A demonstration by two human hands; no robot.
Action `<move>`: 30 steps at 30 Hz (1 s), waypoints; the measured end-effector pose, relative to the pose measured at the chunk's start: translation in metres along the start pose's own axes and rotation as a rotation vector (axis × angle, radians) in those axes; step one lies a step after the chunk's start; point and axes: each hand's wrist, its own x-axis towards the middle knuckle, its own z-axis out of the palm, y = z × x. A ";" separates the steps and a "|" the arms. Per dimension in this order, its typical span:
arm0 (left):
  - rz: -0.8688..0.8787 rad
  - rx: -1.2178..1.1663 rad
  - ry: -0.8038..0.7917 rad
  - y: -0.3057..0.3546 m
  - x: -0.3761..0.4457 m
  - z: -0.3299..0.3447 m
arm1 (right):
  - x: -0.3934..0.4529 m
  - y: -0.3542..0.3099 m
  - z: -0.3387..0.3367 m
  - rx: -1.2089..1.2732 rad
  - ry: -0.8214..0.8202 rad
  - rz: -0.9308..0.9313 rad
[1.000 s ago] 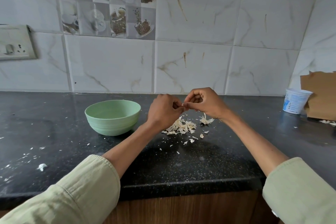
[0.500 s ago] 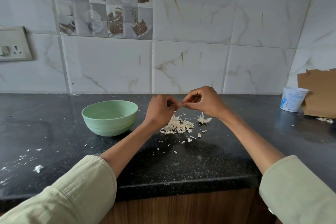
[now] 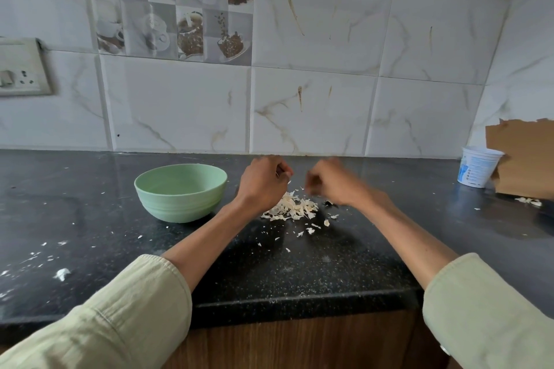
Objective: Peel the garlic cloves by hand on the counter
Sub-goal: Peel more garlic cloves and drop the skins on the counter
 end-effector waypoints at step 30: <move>-0.101 -0.737 0.003 0.007 -0.003 -0.015 | -0.006 -0.025 -0.028 0.873 0.094 -0.075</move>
